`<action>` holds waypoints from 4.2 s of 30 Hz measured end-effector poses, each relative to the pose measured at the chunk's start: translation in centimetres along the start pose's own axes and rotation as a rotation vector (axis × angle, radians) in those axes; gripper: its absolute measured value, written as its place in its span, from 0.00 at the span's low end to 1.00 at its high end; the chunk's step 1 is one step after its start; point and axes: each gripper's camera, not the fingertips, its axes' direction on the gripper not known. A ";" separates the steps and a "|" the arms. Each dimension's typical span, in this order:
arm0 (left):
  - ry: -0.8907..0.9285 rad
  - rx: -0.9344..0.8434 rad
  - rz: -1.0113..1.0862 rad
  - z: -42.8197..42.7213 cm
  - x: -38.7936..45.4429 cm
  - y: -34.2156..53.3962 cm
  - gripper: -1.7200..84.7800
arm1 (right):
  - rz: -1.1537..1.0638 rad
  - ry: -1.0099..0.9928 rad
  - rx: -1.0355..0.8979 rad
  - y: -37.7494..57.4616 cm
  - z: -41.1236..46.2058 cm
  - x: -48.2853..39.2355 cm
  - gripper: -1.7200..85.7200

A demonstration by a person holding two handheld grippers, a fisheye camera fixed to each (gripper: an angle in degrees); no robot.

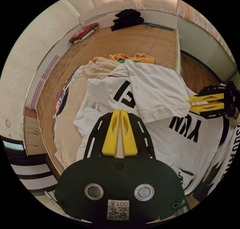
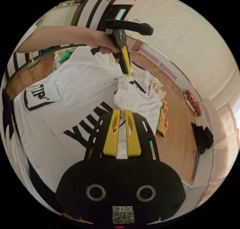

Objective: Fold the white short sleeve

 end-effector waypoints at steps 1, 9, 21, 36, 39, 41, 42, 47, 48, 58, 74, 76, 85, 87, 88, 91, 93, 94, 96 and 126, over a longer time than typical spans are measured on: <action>0.015 0.017 -0.018 -0.3 0.0 0.5 0.01 | 0.007 -0.032 -0.012 0.4 -0.2 0.0 0.04; 0.148 0.020 -0.152 1.5 1.2 3.2 0.05 | 0.078 -0.077 -0.031 1.5 0.8 -0.8 0.03; 0.127 -0.013 0.033 1.0 6.6 1.1 0.07 | 0.164 -0.086 0.060 1.4 -1.1 0.8 0.03; 0.019 -0.041 -0.031 -0.5 5.5 0.7 0.01 | 0.020 -0.163 -0.001 2.5 -1.5 -0.8 0.03; -0.011 -0.044 -0.010 -0.9 6.0 0.6 0.02 | 0.039 -0.123 0.012 3.5 -2.3 0.1 0.03; -0.087 -0.047 -0.011 -2.1 5.4 -0.5 0.02 | 0.136 -0.053 -0.004 4.6 -2.5 2.8 0.04; -0.101 -0.039 -0.017 -2.4 5.1 -0.9 0.03 | 0.160 -0.036 -0.011 4.9 -2.4 3.6 0.05; -0.047 0.049 -0.013 -4.4 1.5 -6.7 0.05 | 0.219 -0.007 -0.084 5.7 -0.1 8.9 0.09; -0.027 0.061 -0.002 -4.3 1.2 -7.6 0.05 | 0.208 -0.011 -0.094 5.6 0.3 9.2 0.10; 0.159 -0.133 0.112 6.9 -2.1 -22.1 0.07 | 0.100 -0.151 -0.102 5.2 1.8 9.6 0.05; 0.422 0.087 0.029 8.7 -10.1 -21.3 0.01 | 0.228 -0.005 0.028 6.5 -2.9 6.9 0.03; 0.429 0.053 0.037 10.2 -10.4 -20.9 0.01 | 0.260 -0.018 0.007 6.5 -2.6 6.6 0.03; 0.444 0.018 0.036 13.1 -11.6 -17.3 0.04 | 0.333 0.014 -0.108 6.1 -4.2 6.6 0.02; 0.443 0.012 0.010 13.0 -12.5 -16.4 0.04 | 0.350 -0.016 -0.093 5.9 -5.1 6.8 0.02; 0.412 0.014 0.005 12.9 -12.9 -15.6 0.04 | 0.351 -0.008 -0.099 5.6 -5.6 6.7 0.02; 0.295 0.029 -0.027 12.5 -13.1 -13.6 0.05 | 0.337 0.039 -0.115 4.2 -6.5 6.4 0.02; 0.210 0.081 -0.072 11.9 -12.7 -11.9 0.06 | 0.332 0.058 -0.109 3.3 -7.2 6.2 0.02; 0.166 0.121 -0.099 11.4 -12.3 -10.5 0.06 | 0.333 0.065 -0.098 2.6 -7.7 6.1 0.02; 0.137 0.176 -0.140 10.5 -11.2 -7.6 0.06 | 0.328 0.060 -0.075 1.5 -8.7 5.9 0.02; -0.030 0.322 -0.927 19.8 -3.2 49.7 0.01 | -0.059 -0.431 0.055 -46.8 -7.3 -1.4 0.12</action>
